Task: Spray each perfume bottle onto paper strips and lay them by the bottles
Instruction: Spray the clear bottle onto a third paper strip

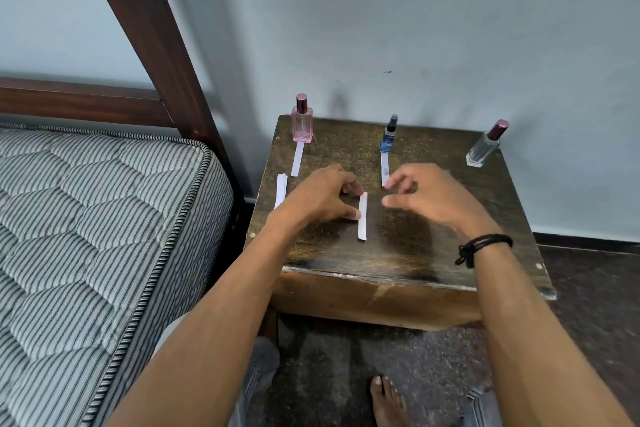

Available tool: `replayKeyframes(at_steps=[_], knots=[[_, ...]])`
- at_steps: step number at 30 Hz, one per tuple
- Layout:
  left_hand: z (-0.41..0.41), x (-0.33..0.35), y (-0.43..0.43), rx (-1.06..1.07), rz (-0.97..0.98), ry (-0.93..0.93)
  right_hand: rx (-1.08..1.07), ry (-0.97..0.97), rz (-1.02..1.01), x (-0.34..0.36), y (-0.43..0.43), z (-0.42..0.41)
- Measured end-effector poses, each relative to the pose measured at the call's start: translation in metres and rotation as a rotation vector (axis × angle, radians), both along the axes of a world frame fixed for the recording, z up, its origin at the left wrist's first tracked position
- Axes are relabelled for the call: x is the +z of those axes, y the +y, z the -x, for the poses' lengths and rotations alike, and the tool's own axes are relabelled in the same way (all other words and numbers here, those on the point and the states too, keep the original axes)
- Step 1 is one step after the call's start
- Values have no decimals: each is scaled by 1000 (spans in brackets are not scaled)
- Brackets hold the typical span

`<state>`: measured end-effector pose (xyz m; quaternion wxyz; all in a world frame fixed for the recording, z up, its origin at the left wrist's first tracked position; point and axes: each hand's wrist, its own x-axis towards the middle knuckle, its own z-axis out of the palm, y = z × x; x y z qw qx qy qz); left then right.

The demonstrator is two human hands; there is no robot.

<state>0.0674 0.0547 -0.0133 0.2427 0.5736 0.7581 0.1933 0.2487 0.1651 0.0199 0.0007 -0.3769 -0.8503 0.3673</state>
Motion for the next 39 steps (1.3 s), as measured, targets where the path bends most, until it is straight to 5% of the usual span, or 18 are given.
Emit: replayKeyframes(at_steps=[8,39], knots=[[-1,-2,-1,-11,-19,15,-1068,676,66,-10,70,-65],[5,0,-3,-18,15,-137,-844,577,-165,-31,73,-38]])
